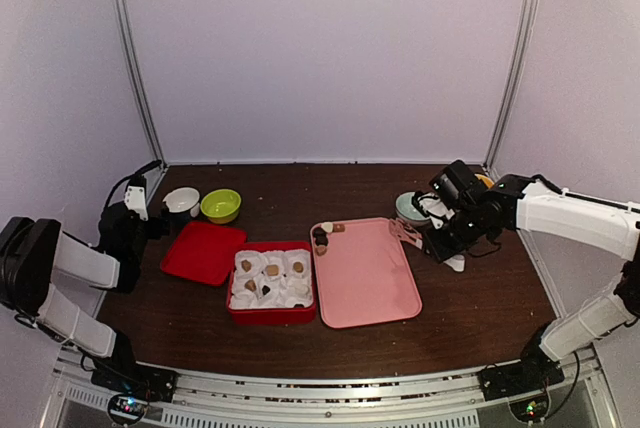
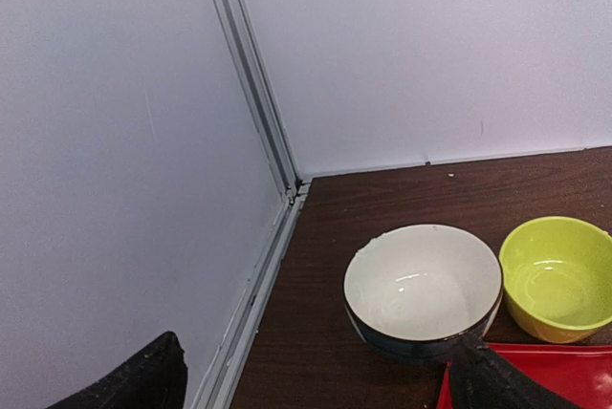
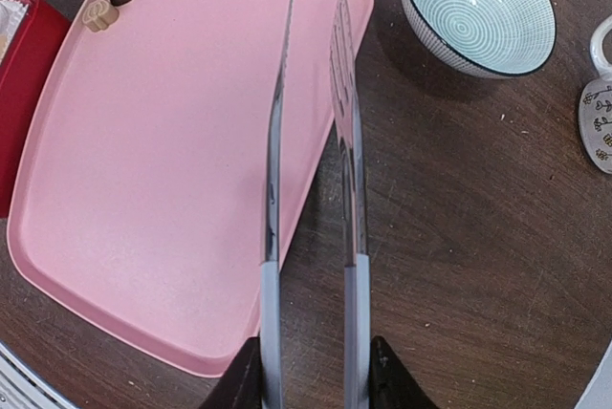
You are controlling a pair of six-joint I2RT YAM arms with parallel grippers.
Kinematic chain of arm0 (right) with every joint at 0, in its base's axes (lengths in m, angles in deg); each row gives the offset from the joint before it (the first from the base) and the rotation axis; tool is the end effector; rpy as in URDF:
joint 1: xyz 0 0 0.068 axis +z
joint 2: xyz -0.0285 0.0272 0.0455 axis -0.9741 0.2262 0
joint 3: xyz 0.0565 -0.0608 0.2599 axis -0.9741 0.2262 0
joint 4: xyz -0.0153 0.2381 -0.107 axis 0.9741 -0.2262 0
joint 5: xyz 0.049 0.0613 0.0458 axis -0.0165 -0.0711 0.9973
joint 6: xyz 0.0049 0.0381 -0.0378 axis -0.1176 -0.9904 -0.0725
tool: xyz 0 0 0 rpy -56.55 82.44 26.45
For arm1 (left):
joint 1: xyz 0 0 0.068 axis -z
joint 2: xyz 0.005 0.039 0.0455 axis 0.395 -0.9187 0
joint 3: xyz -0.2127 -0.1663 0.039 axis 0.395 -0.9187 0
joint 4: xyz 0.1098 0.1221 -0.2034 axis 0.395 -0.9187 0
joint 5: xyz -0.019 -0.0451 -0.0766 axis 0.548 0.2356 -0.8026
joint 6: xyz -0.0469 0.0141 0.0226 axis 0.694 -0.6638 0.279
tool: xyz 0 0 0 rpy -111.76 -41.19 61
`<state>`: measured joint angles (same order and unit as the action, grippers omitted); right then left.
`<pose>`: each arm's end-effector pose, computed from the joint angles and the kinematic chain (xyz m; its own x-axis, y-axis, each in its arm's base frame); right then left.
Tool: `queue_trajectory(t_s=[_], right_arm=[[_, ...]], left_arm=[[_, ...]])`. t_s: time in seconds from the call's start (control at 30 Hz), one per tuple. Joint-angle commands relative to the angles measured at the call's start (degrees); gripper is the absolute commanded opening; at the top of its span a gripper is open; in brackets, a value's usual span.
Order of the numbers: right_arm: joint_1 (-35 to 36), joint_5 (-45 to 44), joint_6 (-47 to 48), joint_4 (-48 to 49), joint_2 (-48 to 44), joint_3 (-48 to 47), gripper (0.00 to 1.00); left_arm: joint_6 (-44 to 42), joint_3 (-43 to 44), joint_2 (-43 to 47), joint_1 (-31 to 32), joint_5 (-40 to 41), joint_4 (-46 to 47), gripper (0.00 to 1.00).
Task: Pack the chocolate
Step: Place the clamp on the plate.
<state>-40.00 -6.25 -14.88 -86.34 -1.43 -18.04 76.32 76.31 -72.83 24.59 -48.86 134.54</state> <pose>0.2146 0.1613 0.2501 -0.7957 -0.4019 -0.4531 -0.4822 0.8730 0.0725 0.2496 0.0024 0.1703 -0.1064 0.0650 -0.9922 -0.1993 0.9762 0.0854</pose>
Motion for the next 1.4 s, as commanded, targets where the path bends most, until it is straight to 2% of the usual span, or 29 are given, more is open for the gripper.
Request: queue_trajectory(t_s=[0.0,0.2,0.53,0.77,0.93,1.23,1.3,1.37], right_arm=[[-0.19,-1.44,-1.60,4.78,-1.18,1.89,0.30],[-0.19,-5.66,-4.10,13.62,-6.52,9.47,0.31],[-0.19,-9.83,-7.66,17.02,-7.36,11.51,0.31],[-0.06,-6.16,-8.32,19.15,-5.80,11.89,0.31],[0.14,1.00,-6.78,22.52,-5.70,12.87,0.32],[2.78,3.11,-7.18,22.43,-1.52,13.06,0.32],[2.93,3.01,-7.43,22.60,-0.35,13.13,0.32],[3.18,2.92,-7.07,22.41,0.73,12.49,0.32]], left_arm=[[0.43,0.04,-0.48,-0.38,-0.30,2.96,0.98],[0.43,0.08,-0.48,-0.42,-0.31,2.93,0.98],[0.44,0.05,-0.49,-0.41,-0.28,2.98,0.98],[0.43,0.05,-0.45,-0.38,-0.30,2.96,0.98],[0.77,0.67,-0.41,-0.90,-1.63,1.58,0.98],[0.78,0.07,-0.33,-0.97,-0.30,2.56,0.98],[2.28,-0.66,2.40,-0.48,4.55,3.22,0.98],[3.19,-0.69,8.68,-0.44,6.60,-2.56,0.98]])
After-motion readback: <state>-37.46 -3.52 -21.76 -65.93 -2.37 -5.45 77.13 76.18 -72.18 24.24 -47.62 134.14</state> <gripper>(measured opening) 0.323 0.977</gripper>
